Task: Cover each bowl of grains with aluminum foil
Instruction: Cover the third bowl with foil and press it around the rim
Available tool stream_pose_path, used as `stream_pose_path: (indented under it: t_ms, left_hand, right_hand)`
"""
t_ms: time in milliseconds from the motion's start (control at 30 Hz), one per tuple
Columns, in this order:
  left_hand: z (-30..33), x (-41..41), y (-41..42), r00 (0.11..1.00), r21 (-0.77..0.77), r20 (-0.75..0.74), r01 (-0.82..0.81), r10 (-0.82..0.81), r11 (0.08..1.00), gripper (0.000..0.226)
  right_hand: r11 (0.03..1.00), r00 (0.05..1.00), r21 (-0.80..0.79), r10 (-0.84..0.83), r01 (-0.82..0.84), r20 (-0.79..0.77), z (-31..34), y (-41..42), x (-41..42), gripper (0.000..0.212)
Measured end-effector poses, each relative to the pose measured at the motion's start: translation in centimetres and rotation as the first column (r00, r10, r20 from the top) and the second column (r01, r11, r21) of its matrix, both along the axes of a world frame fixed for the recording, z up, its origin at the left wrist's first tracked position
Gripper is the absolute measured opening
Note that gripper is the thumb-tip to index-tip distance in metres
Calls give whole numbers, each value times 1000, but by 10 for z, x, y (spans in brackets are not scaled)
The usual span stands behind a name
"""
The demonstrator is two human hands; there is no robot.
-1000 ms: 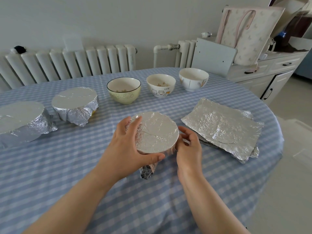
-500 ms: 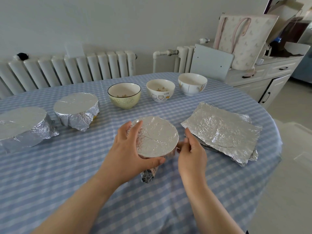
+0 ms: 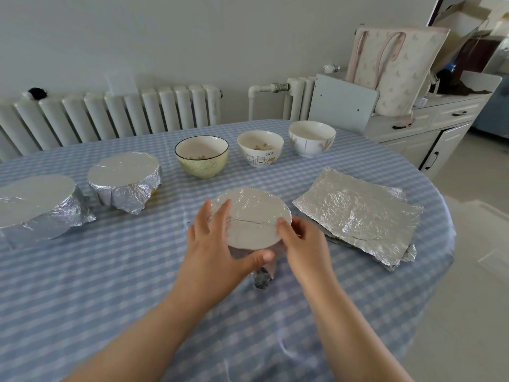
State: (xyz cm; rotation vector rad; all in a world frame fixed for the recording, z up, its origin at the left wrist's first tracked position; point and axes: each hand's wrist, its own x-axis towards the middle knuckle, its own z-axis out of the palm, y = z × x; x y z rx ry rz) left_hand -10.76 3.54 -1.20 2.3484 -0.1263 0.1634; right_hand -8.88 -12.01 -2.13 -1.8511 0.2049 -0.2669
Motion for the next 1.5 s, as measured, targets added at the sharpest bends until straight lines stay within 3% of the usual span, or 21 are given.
stream_pose_path:
  t_ms: [167,333,433,667,833,967,1033,1233,1500]
  left_hand:
    - [2,-4,-3,997,51,60,-51,48,997,103]
    - [-2,9,6,994,166,75,-92,80,982,109]
    - [-3,21,12,987,202,159,-47,15,978,117]
    - [-7,30,15,990,-24,100,102,-100,994,121]
    - [-9,33,15,992,-96,80,101,-93,990,125]
    - [-10,33,15,991,-131,92,107,-95,986,127]
    - [-11,34,15,991,-141,93,107,-94,984,126]
    - [-12,34,15,988,-159,117,117,-99,980,122]
    - [-13,35,16,989,-167,108,116,-99,979,122]
  right_hand:
    - [1000,1000,-19,17,-17,8,-3,-12,16,20]
    - [998,997,63,-28,24,76,-12,-9,15,10]
    - [998,996,63,-21,16,87,-13,-7,11,17]
    - [1000,993,18,-13,11,117,-22,-14,11,16]
    - [984,981,174,-9,-25,191,-29,-15,6,9]
    - [936,979,324,77,-137,190,-26,-11,-3,44]
    - [919,975,356,99,-166,198,-28,-13,-4,50]
    - [936,974,305,118,-173,191,-32,-19,-3,11]
    - [947,983,319,-11,-49,184,-35,-14,2,19]
